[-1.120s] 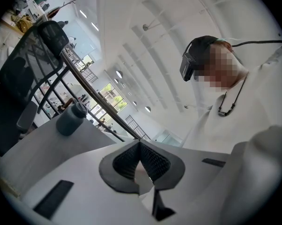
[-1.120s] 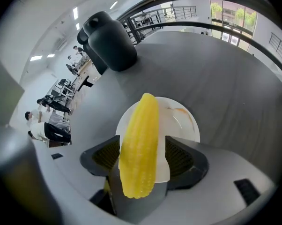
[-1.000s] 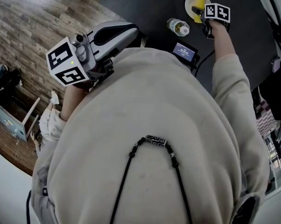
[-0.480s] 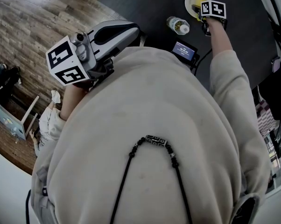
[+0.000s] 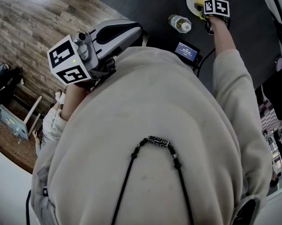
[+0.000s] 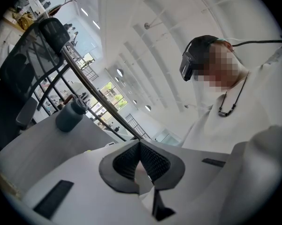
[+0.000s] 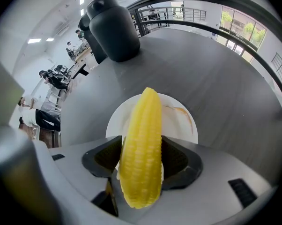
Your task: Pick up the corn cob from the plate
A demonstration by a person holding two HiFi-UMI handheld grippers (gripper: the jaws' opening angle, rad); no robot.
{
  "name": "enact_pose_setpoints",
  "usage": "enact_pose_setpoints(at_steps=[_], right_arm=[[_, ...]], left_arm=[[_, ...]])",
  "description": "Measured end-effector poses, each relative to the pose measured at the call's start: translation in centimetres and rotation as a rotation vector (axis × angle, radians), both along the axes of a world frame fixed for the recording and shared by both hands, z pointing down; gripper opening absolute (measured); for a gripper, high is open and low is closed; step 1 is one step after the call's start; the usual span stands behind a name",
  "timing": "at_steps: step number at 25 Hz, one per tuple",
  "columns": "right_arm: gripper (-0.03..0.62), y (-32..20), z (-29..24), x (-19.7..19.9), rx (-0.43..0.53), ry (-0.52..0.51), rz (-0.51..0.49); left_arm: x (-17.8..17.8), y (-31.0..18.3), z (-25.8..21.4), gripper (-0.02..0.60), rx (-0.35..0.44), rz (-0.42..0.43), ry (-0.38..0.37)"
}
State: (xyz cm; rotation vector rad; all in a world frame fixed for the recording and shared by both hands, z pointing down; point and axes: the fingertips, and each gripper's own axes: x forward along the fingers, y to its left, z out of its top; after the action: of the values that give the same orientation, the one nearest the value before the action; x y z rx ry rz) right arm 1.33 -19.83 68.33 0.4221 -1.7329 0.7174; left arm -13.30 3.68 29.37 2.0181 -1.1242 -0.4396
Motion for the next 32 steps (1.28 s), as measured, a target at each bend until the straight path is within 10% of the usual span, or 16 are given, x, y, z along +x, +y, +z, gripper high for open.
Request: enact_pose_setpoints(at_steps=[16,32], right_arm=[[0.264,0.8,-0.7,0.8,0.002,-0.030,0.034],[0.263,6.1,-4.3,12.5,0.003,-0.084,0.309]], left_arm=[[0.9,0.2,-0.3,0.002,-0.025,0.053,-0.033],[4.8,-2.9,-2.3,0.002,0.056,0.322,-0.042]])
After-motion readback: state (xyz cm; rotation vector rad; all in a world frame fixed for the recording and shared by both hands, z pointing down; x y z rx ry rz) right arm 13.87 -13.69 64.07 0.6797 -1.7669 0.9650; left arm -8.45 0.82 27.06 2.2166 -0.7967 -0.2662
